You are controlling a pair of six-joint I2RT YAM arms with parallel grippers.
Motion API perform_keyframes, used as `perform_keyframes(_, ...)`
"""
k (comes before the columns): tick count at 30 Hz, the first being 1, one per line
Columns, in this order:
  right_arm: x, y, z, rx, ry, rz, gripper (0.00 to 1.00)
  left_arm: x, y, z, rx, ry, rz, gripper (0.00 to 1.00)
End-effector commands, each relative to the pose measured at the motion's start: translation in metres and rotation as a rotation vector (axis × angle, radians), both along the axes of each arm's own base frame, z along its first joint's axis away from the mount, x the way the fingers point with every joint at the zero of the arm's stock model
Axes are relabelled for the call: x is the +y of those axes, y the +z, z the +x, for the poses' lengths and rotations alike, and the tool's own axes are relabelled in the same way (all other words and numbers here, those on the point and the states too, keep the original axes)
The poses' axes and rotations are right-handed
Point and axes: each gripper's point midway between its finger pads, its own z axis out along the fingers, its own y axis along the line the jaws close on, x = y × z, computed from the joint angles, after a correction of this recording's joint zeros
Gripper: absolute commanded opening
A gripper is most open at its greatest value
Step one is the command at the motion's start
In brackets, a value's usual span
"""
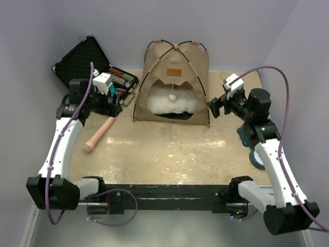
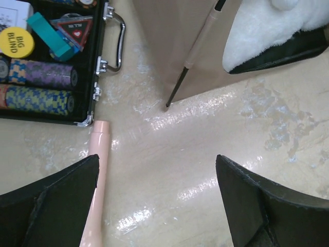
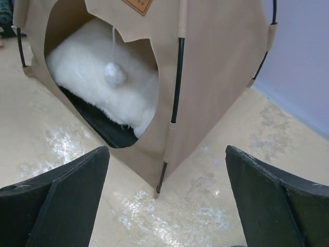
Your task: Set up the pet tent
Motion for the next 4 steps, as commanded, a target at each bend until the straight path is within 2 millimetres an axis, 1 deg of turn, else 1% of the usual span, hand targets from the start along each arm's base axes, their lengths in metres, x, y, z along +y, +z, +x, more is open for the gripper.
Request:
perform_keyframes(1, 0.002, 0.021, -0.01, -0.102, -0.011, 0.072, 0.99, 0.013, 0.017, 0.005, -0.123, 0.084, 0.025, 1.0)
perform_keyframes(3, 0.001, 0.028, -0.011, -0.12, -0.022, 0.088, 0.99, 0.014, 0.022, 0.004, -0.136, 0.082, 0.033, 1.0)
perform_keyframes(4, -0.001, 0.033, -0.011, -0.133, -0.031, 0.092, 0.99, 0.014, 0.028, 0.005, -0.152, 0.075, 0.042, 1.0)
